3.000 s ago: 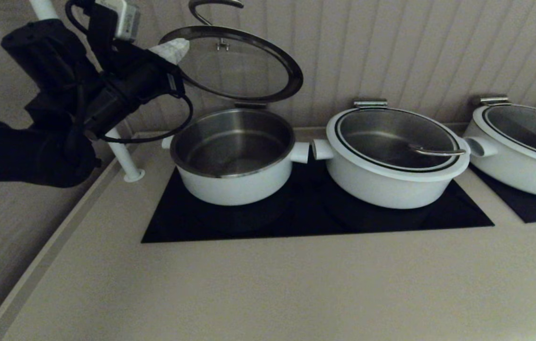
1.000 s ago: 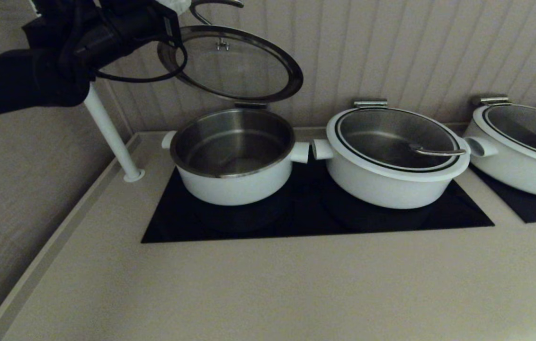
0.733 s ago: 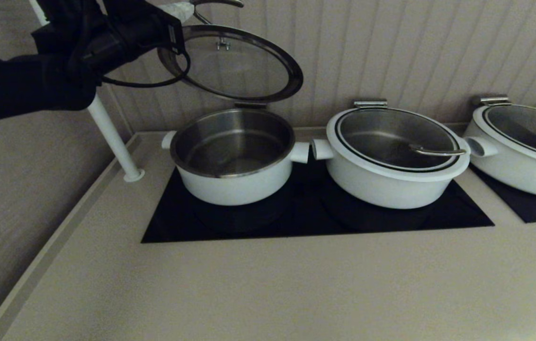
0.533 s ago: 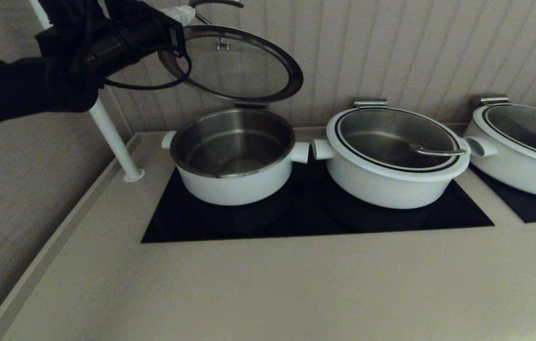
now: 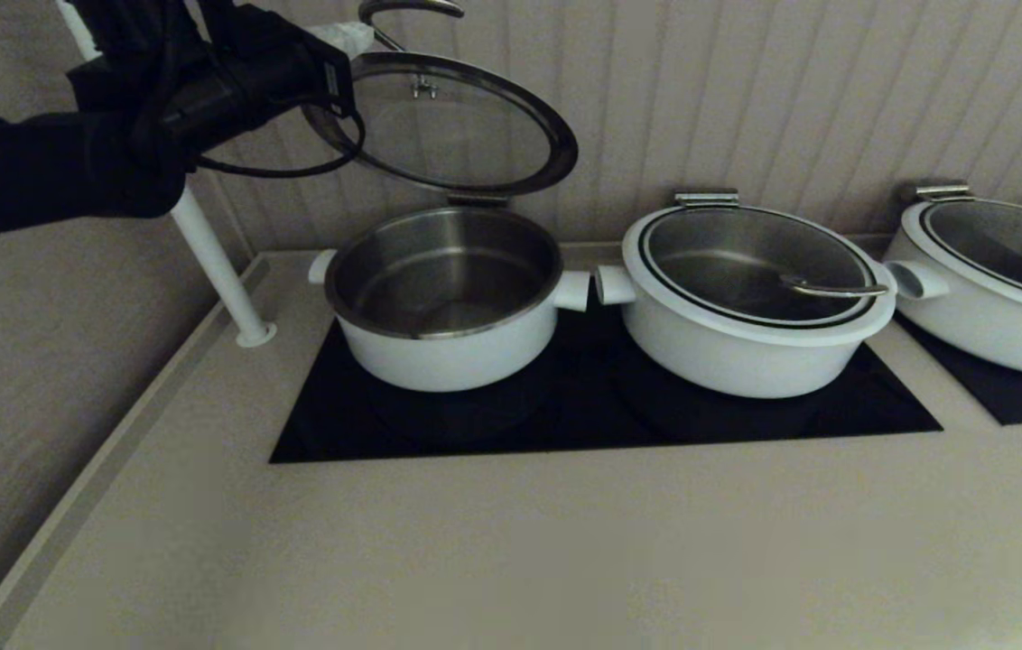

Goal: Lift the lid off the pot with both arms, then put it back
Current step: Close the pot lid

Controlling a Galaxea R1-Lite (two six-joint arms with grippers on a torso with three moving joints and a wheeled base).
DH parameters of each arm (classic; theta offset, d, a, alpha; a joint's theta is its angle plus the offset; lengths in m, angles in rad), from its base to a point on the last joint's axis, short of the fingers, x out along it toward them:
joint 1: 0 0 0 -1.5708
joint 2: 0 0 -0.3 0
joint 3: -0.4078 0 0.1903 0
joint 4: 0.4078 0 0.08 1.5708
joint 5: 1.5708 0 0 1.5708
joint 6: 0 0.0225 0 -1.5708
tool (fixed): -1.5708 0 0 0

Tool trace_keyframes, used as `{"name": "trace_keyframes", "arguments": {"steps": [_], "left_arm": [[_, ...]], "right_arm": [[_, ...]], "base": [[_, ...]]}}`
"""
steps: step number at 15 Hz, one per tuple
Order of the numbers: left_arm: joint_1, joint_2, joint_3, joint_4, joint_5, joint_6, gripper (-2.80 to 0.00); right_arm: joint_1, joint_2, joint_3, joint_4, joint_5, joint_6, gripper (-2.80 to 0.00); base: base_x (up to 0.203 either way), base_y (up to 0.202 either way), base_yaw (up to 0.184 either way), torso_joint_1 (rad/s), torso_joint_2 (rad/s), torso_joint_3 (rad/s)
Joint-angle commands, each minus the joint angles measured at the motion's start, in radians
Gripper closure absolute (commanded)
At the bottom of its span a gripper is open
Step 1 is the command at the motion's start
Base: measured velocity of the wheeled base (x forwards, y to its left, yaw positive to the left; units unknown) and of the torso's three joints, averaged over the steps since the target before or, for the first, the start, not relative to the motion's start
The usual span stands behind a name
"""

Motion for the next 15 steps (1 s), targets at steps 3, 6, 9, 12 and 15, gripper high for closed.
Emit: {"name": "trace_keyframes", "arguments": {"steps": [3,6,9,12,15], "left_arm": [[0.0,-0.042,0.079,-0.002,-0.001,0.012,0.0],[0.001,-0.076,0.139,-0.004,0.0,0.014,0.0],[0.001,-0.113,0.199,-0.004,0.0,0.022,0.0],[0.002,-0.14,0.255,-0.007,0.001,0.042,0.0],[0.002,-0.152,0.277,-0.009,0.001,0.042,0.0]], "right_arm": [[0.0,0.0,0.0,0.0,0.001,-0.001,0.0],[0.0,0.0,0.0,0.0,0.001,-0.001,0.0],[0.0,0.0,0.0,0.0,0.001,-0.001,0.0],[0.0,0.0,0.0,0.0,0.001,-0.001,0.0],[0.0,0.0,0.0,0.0,0.001,-0.001,0.0]], "base": [[0.0,0.0,0.0,0.0,0.0,0.0],[0.0,0.0,0.0,0.0,0.0,0.0],[0.0,0.0,0.0,0.0,0.0,0.0],[0.0,0.0,0.0,0.0,0.0,0.0],[0.0,0.0,0.0,0.0,0.0,0.0]]}}
